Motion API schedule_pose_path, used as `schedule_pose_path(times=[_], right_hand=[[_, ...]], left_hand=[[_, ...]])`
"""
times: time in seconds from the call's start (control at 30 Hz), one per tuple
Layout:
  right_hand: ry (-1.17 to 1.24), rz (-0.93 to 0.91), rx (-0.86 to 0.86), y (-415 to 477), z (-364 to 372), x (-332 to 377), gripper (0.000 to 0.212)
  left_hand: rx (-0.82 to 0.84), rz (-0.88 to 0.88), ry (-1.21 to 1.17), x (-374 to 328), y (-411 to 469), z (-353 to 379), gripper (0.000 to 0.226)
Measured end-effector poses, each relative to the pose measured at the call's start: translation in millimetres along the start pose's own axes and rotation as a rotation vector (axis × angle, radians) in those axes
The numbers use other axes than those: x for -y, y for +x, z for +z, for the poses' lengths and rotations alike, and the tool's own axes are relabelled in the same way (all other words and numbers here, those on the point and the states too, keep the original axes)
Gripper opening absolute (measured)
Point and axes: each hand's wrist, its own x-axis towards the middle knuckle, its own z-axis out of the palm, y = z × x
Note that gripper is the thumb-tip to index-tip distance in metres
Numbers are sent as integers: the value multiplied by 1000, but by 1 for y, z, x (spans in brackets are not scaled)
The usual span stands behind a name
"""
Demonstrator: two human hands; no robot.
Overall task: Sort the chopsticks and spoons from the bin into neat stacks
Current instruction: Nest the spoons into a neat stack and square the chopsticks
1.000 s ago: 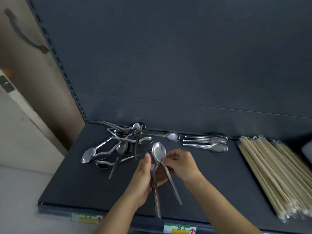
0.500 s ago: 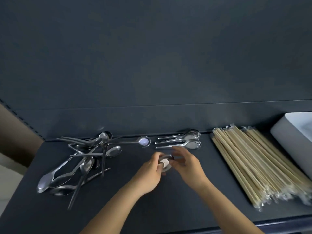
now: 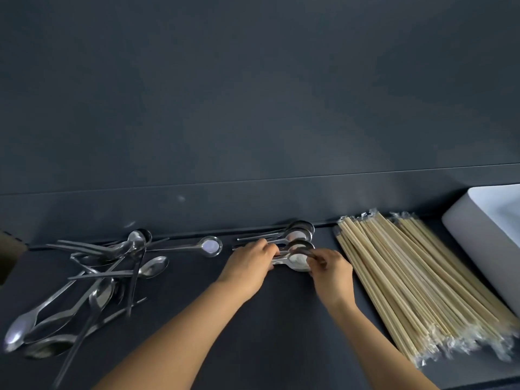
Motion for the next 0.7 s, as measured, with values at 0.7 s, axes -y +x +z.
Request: schedule_pose_path(times=[0.7], right_hand=[[-43, -477, -4, -49, 63, 102, 26]], left_hand=[[-442, -290, -9, 61, -119, -42, 23]])
